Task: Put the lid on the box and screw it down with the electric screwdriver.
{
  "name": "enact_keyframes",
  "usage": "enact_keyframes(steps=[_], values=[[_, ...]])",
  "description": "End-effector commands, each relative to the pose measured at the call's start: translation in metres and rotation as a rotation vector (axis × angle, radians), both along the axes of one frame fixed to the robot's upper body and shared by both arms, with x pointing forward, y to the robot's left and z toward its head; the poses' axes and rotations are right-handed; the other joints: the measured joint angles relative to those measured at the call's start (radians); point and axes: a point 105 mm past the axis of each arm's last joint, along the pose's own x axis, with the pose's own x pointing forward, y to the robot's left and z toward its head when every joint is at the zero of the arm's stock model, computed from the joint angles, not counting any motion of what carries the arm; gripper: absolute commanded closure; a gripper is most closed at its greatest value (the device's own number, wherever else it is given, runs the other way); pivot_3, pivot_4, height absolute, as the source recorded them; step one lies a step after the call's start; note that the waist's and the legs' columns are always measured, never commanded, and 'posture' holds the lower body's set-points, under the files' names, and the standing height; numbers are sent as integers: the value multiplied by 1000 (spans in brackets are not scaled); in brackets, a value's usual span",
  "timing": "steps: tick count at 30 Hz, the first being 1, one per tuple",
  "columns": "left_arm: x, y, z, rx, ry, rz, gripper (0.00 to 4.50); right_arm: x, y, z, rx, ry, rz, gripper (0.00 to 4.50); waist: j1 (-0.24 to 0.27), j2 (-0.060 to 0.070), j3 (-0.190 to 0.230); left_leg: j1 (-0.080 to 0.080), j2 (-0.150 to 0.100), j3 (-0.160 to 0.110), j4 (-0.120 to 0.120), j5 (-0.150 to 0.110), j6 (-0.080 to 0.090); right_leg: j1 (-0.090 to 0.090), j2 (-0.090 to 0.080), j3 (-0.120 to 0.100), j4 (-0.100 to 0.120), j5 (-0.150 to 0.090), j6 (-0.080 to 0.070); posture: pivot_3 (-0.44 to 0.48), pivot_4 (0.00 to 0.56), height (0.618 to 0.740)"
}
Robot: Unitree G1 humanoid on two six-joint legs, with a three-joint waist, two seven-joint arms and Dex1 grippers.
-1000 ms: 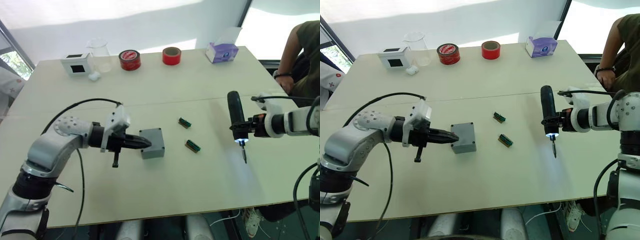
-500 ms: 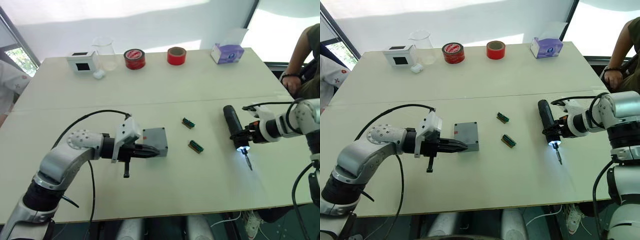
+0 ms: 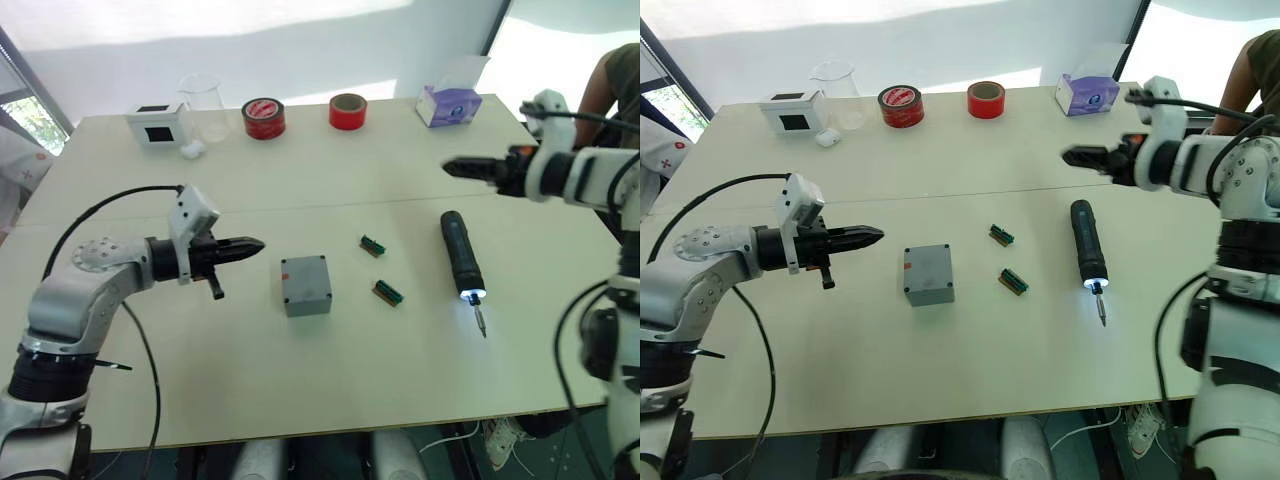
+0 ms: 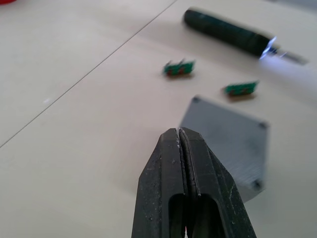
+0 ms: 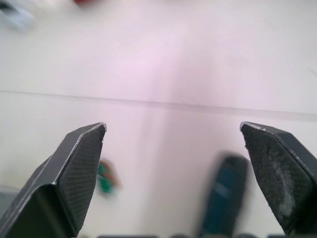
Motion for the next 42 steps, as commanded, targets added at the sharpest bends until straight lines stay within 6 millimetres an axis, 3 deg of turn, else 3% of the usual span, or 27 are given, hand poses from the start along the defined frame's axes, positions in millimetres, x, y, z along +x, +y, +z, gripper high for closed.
enact_keyframes(steps=[1, 5, 6, 12, 22, 32, 36, 42], values=[[-4, -4, -10, 50, 3, -20, 4500, -37, 47, -28, -158, -74, 247, 37, 12, -1, 0, -1, -1, -1, 0, 0, 0, 1, -1, -1, 0, 0, 0, 0, 150, 740], [-6, -11, -20, 68, 26, -43, 4500, -99, 99, -43, -111, -176, 653, 37, 23, -1, 1, -2, -3, 0, 3, -2, 3, 0, -3, 0, -1, 1, 1, 0, 150, 740], [-6, -12, -22, 74, 30, -51, 4500, -104, 104, -44, -64, -160, 671, 37, 23, -1, 1, -2, -3, 0, 4, -2, 3, 0, -3, 0, -1, 1, 1, 0, 150, 740], [-4, -27, -39, 79, 54, -83, 4500, -93, 108, -97, -253, -68, 616, 37, 24, -4, 0, 3, -2, -1, 3, -2, 3, 4, -2, 0, 0, 1, 1, 0, 150, 740], [3, -44, -47, 58, 50, -124, 4500, -86, 115, -125, -293, -39, 581, 37, 24, -4, 0, 3, -2, 0, 3, -1, 1, 3, -2, 0, 0, 1, 1, 0, 150, 740], [24, -74, -40, 24, -6, -184, 4500, -107, 139, -128, -222, 14, 670, 37, 24, -4, 0, 3, -2, -1, 3, -1, 1, 3, -2, 0, 1, 1, 1, 0, 150, 740], [30, -69, -37, 43, -13, -171, 4500, -107, 136, -126, -244, 10, 654, 37, 22, -4, 0, 3, -2, -1, 3, 0, 0, 3, -1, 0, 1, 1, 1, 0, 150, 740], [30, -38, -38, 85, 5, -93, 4500, -99, 108, -102, -314, -65, 630, 37, 22, -4, 0, 3, -2, -1, 3, -1, 1, 3, -1, 0, 1, 1, 1, 0, 150, 740]])
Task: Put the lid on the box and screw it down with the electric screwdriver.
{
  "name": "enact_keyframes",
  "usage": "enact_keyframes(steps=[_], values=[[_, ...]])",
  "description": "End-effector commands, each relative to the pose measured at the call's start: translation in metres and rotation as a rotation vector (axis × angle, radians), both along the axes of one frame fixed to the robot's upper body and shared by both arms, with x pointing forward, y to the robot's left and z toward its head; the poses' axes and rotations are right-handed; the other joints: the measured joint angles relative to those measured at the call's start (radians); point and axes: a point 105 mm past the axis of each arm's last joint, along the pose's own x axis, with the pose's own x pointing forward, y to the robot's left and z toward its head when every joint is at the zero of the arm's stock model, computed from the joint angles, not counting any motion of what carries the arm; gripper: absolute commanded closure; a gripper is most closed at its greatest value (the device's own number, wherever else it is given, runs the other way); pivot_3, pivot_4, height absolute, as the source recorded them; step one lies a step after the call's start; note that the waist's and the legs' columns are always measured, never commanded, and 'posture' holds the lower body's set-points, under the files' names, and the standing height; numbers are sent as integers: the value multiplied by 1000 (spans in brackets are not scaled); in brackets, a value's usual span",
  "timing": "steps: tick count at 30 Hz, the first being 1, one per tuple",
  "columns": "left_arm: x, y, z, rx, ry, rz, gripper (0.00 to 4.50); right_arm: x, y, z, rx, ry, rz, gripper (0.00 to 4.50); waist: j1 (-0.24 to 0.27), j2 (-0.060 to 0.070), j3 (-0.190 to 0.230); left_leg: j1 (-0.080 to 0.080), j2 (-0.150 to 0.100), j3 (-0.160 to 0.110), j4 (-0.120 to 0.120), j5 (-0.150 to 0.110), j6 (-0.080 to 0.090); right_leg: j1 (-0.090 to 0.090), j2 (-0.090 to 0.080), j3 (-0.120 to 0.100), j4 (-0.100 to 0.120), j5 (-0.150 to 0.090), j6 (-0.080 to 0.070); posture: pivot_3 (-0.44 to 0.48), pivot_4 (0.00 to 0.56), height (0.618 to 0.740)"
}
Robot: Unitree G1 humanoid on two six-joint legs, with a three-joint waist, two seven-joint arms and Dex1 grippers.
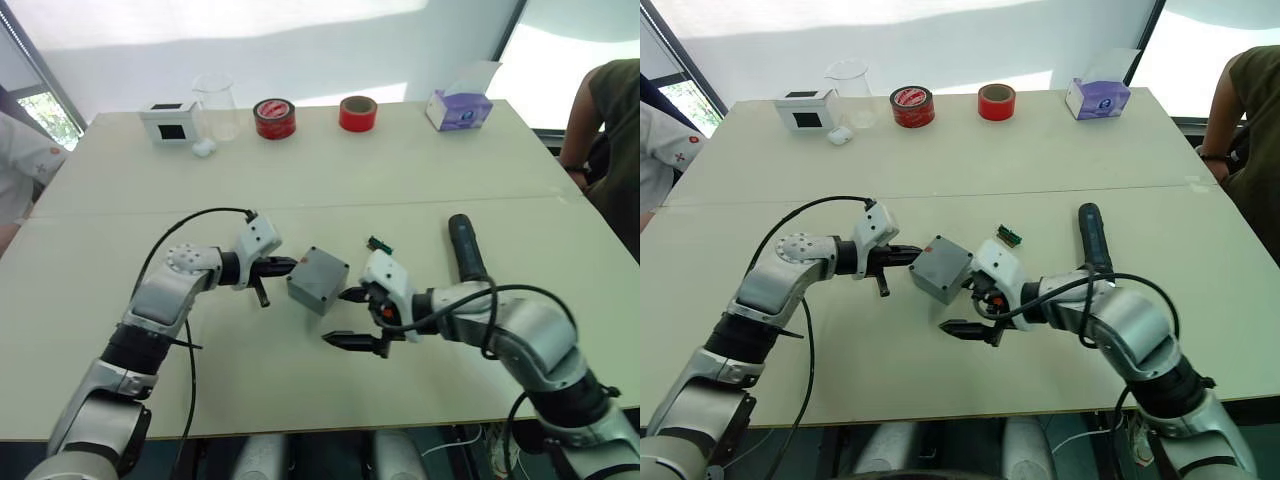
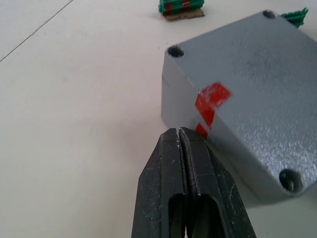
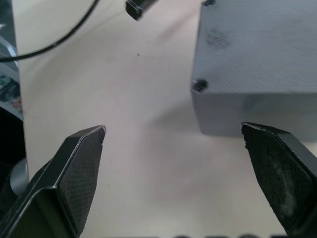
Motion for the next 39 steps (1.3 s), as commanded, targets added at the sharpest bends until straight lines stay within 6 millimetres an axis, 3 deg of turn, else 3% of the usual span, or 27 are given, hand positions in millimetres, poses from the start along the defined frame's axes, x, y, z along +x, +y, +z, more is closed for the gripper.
enact_keyframes(steps=[1, 4, 8, 11, 17, 21, 25, 39], values=[[-3, 11, 9, -2, -21, 17, 4500, 4, -3, 22, 8, -125, 34, 37, 0, 0, 0, 0, 0, 0, 0, 0, 0, 0, 0, 0, 0, 0, 0, 0, 150, 740], [-32, 10, 5, -70, 70, -21, 4500, 29, -13, 16, -51, -219, 16, 37, -8, 0, 0, 0, 0, 0, 0, 0, 0, 0, 0, 0, 0, 0, 0, 0, 150, 740], [-57, 2, -2, -98, 134, -42, 4500, 38, -8, 3, -67, -243, 67, 37, -17, 0, 0, 0, 0, 1, 0, 0, 0, 0, 0, 0, 0, 0, 0, 0, 150, 740], [-65, -6, -6, -99, 152, -54, 4500, 42, -2, -3, -67, -254, 102, 37, -19, 0, 0, 0, 1, 0, 0, 0, 0, 0, 0, 0, 0, 0, 0, 0, 150, 740], [-60, -13, -7, -103, 123, -35, 4500, 39, 9, -8, -39, -240, 170, 37, -18, 0, 0, 0, 0, 0, 0, 1, -2, 0, 0, 0, 0, 0, 0, 0, 150, 740], [-40, -12, -1, -102, 57, 21, 4500, 22, 19, -11, -13, -200, 246, 37, -17, 0, 0, 0, 0, 0, 0, 1, -2, 0, 0, 0, 0, 0, 0, 0, 150, 740], [-32, -7, 4, -105, 38, 32, 4500, 13, 21, -11, -2, -181, 251, 37, -18, 0, 0, 0, 0, 0, 0, 1, -2, 0, 0, 0, 0, 0, 0, 0, 150, 740], [-31, -2, 7, -113, 59, 2, 4500, 21, 10, -6, 6, -200, 145, 37, -17, 0, 0, 0, 0, 0, 0, 1, -2, 0, 0, 0, 0, 0, 0, 0, 150, 740]])
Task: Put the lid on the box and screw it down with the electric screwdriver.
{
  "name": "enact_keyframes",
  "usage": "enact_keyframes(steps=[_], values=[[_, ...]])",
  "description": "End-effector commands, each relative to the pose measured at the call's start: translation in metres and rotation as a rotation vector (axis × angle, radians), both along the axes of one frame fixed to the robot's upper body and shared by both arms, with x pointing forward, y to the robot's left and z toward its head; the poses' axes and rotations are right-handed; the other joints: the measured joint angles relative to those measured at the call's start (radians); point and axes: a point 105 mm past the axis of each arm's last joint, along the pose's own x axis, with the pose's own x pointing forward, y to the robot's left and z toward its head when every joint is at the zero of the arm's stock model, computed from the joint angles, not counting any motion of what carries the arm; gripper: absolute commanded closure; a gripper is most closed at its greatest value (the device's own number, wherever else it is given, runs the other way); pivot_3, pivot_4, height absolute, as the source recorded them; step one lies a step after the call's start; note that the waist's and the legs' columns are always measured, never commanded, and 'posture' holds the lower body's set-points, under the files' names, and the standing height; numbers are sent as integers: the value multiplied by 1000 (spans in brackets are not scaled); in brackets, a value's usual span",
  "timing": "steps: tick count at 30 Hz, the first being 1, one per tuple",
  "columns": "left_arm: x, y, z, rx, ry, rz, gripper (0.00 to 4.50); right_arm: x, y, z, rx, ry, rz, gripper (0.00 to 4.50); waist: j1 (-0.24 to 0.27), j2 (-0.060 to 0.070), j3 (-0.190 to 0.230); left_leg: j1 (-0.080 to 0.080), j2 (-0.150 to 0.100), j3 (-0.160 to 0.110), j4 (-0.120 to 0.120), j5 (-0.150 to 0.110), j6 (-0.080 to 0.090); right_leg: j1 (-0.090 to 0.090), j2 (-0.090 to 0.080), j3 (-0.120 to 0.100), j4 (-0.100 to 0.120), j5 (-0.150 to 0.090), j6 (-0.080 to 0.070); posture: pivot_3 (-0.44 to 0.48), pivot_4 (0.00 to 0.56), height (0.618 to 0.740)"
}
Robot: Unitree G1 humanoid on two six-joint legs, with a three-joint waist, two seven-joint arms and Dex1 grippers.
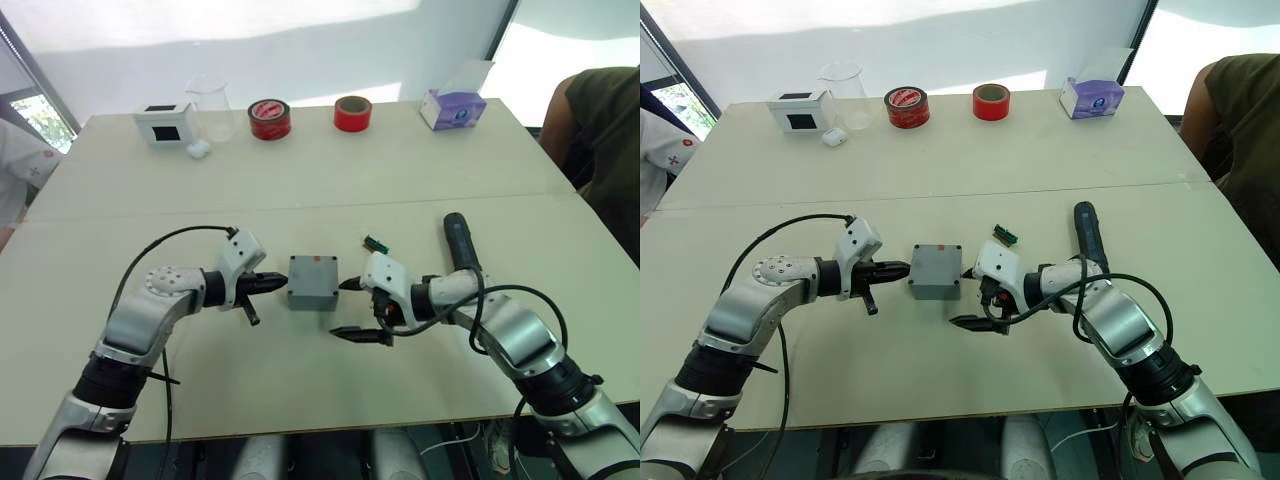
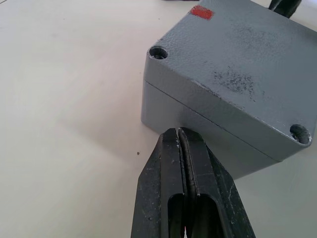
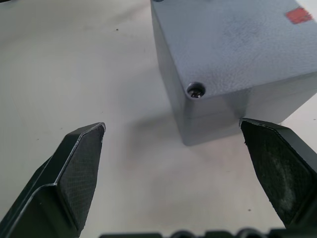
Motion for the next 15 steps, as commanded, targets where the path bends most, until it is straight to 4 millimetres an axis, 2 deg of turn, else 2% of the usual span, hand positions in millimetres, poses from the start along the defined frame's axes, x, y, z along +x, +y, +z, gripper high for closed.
enact_keyframes(steps=[1, 4, 8, 12, 15], values=[[-3, 2, 16, -17, -40, -41, 4500, 4, -6, 21, 44, -59, -27, 37, 0, 0, 0, 0, 0, 0, 0, 0, 0, 0, 0, 0, 0, 0, 0, 0, 150, 740], [-8, 14, 27, -7, -46, -49, 4500, 10, -32, 45, 112, -62, -109, 37, 0, 0, 0, 0, 0, 0, 0, 0, 0, 0, 0, 0, 0, 0, 0, 0, 150, 740], [-6, 21, 56, -87, -75, -41, 4500, 26, -58, 65, 223, -94, -237, 37, 0, 0, 0, 0, 0, 0, 0, -1, 1, 0, 0, 0, 0, 0, 0, 0, 150, 740], [-9, 18, 72, -129, -83, -70, 4500, 43, -72, 61, 255, -109, -323, 37, -2, -1, 0, 0, 0, 0, 0, -1, 1, 1, 0, 0, 0, 0, 0, 0, 150, 740], [-16, 5, 84, -140, -88, -134, 4500, 72, -82, 45, 251, -127, -410, 37, -4, -1, 0, 0, 0, 0, 0, 0, 0, 0, 0, 0, 0, 0, 0, 0, 150, 740]])
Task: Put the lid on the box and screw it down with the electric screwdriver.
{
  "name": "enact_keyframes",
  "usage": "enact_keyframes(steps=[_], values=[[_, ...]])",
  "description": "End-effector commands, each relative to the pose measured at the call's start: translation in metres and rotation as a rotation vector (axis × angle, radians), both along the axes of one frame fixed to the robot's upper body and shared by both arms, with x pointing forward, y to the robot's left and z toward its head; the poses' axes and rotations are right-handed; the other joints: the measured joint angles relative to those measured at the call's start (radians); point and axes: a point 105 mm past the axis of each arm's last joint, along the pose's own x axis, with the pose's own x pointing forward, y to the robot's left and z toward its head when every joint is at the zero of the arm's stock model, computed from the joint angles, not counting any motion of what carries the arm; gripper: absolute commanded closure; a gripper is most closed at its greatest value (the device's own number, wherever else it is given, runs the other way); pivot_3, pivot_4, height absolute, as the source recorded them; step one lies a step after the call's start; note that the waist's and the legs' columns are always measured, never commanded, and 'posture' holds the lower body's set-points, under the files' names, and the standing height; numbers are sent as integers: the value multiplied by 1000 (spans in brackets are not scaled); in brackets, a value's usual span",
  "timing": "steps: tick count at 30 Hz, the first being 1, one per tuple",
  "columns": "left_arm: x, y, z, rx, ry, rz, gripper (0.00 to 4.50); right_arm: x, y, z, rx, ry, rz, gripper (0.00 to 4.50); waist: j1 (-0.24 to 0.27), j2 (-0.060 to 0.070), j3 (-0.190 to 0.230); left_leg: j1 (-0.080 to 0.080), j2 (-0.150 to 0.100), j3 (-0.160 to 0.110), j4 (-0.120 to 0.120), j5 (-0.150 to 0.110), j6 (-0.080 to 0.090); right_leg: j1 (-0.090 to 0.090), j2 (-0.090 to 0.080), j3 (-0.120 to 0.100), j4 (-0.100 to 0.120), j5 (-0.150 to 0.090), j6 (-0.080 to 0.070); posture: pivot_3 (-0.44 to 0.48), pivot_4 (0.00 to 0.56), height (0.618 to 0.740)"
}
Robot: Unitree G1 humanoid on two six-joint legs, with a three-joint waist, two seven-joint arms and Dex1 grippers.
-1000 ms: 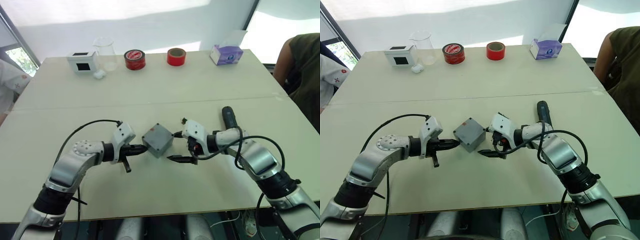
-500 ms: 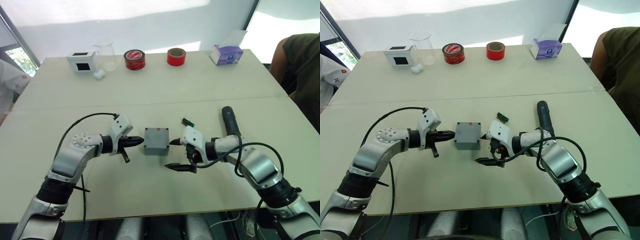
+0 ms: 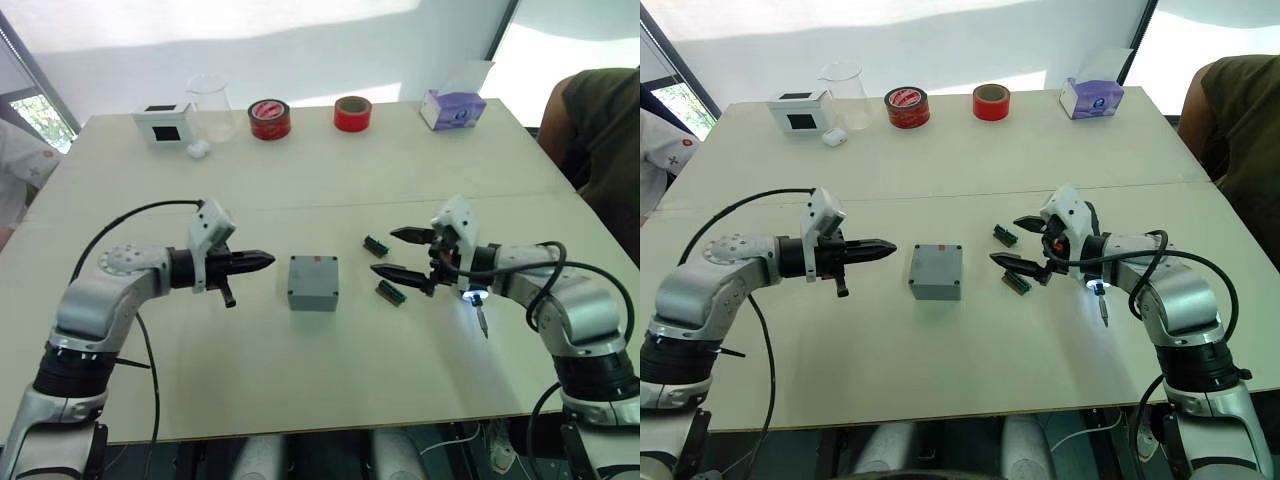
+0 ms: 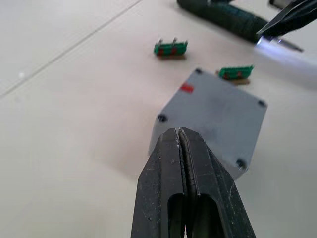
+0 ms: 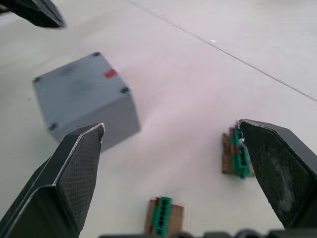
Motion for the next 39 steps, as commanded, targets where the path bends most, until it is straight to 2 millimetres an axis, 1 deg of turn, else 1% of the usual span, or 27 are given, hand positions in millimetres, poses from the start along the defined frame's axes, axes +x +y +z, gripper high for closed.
enact_keyframes(steps=[1, 2, 3, 5, 6, 8, 9, 10, 19, 25, 28, 31, 39], values=[[-11, -14, 24, -10, -52, -84, 4500, 30, -8, -1, 14, -75, -80, 37, -1, 0, 0, 0, 0, 0, 0, 0, -1, 0, 0, 0, 0, 0, 0, 0, 150, 740], [-12, -17, 25, -8, -53, -93, 4500, 36, -8, -4, 14, -79, -88, 37, -3, 0, 0, 0, 0, 0, 0, 1, -1, 0, 0, 0, 0, 0, 0, 0, 150, 740], [-13, -17, 25, -4, -52, -92, 4500, 40, -7, -7, 15, -79, -85, 242, -3, 0, 0, 1, 0, 0, 0, 3, -6, 0, 0, 0, 0, 0, 0, 0, 150, 740], [-13, -16, 25, -1, -49, -86, 4500, 44, -4, -11, 13, -79, -76, 627, -5, 0, 0, 1, 0, 1, -1, 4, -6, 0, 0, 0, 0, 0, 0, 0, 150, 740], [-13, -15, 24, 5, -47, -83, 4500, 46, -3, -13, 9, -77, -70, 1054, -4, 0, 0, 1, 0, 1, -1, 4, -6, 0, 0, 0, 0, 0, 0, 0, 150, 740], [-14, -16, 23, 21, -45, -85, 4500, 47, 3, -20, -7, -69, -48, 1691, -5, 0, 0, 1, 0, 0, -2, 4, -7, -1, 1, 0, 0, 0, 0, 0, 150, 740], [-14, -17, 22, 26, -46, -85, 4500, 48, 4, -22, -14, -71, -44, 2190, -5, 0, 0, 1, 0, 1, -2, 4, -7, 0, 0, 0, 0, 0, 0, 0, 150, 740], [-15, -17, 22, 30, -47, -85, 4500, 50, 5, -23, -21, -78, -43, 2469, -3, 0, 0, 1, 0, 1, -2, 4, -7, 0, 0, 0, 0, 0, 0, 0, 150, 740], [-17, -16, 20, 39, -40, -79, 4500, 55, 5, -28, -34, -85, -57, 2469, -3, 0, 0, 1, 0, 0, -1, 4, -7, 0, 0, 0, 0, 0, 0, 0, 150, 740], [-16, -16, 16, 47, -36, -74, 4500, 59, 4, -26, -22, -99, -74, 2469, -3, 0, 0, 1, 0, 0, -2, 4, -7, 0, 0, 0, 0, 0, 0, 0, 150, 740], [-15, -14, 12, 73, -36, -62, 4500, 61, 4, -26, -19, -110, -84, 3203, -4, 0, 0, 1, 0, 0, -2, 4, -7, 0, 0, 1, 0, 0, 0, 0, 150, 740], [-15, -12, 10, 74, -34, -59, 4500, 61, 4, -26, -18, -114, -83, 4472, -3, 0, 0, 1, 0, 0, -2, 4, -7, 0, 0, 1, 0, 0, 0, 0, 150, 740], [-14, -11, 11, 71, -35, -56, 4500, 61, 4, -28, -25, -116, -82, 4472, -3, 0, 0, 1, 0, 0, -2, 4, -7, 0, 0, 1, 0, 0, 0, 0, 150, 740]])
